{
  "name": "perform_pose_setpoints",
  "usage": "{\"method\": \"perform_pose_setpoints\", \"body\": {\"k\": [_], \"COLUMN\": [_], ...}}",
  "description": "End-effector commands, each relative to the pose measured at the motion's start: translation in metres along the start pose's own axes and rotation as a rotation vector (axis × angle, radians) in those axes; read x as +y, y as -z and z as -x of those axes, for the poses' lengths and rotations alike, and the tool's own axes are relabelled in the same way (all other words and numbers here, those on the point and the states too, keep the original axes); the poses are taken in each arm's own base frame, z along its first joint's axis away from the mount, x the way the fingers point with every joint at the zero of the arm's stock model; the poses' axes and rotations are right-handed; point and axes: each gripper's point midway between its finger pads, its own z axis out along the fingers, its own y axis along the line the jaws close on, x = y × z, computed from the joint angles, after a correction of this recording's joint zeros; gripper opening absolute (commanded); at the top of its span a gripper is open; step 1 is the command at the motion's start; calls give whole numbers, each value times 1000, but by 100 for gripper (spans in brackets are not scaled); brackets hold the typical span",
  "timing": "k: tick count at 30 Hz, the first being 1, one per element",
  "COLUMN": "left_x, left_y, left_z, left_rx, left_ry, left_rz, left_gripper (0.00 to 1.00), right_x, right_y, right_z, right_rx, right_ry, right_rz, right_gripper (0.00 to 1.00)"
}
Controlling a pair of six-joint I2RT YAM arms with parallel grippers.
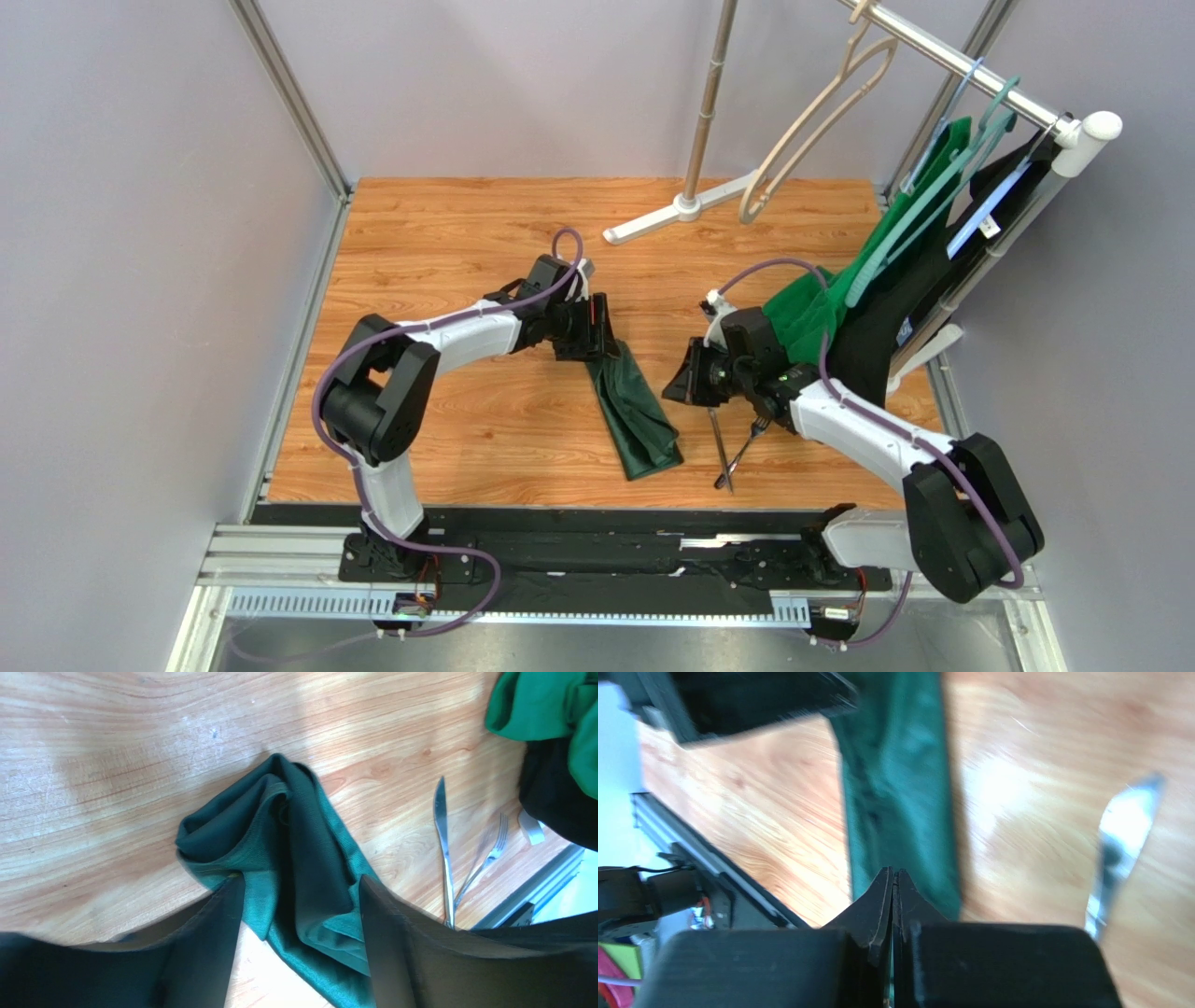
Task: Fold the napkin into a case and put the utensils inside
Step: Fold the 2/3-rectangle-folded napkin at the center of the board.
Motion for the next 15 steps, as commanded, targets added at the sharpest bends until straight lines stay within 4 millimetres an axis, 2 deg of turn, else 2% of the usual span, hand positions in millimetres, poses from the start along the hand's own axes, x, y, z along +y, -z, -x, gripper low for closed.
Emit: {"method": "perform_pose_setpoints", "body": {"k": [1,5,6,8,9,12,15], "left_x": [-1,0,3,9,10,15,21], "left_y": [3,0,-2,-4,-5,-10,-15], "left_z": [7,13,13,12,11,9,7], "left_rx": [6,6,8,18,18,24,29], "left_ry": [-24,-33,-31,-27,-25,-32,-37], "left_rz": [33,54,71,95,98,108,104], "left_gripper": [57,43,33,23,16,7,4], "right_x": [-26,-30,-30,-25,-21,-13,-12], "right_y": [13,11,9,8,6,7,5], "right_z": [-25,-39,-40,-49,-46,-49,-46], "right_rx": [66,110,115,145,133,143,132], "right_ry": [9,-8,-10,-23,-26,-31,-27], "right_rz": [-81,-55,-44,-2,23,63,67], "right_gripper": [1,1,1,0,0,0,0]}}
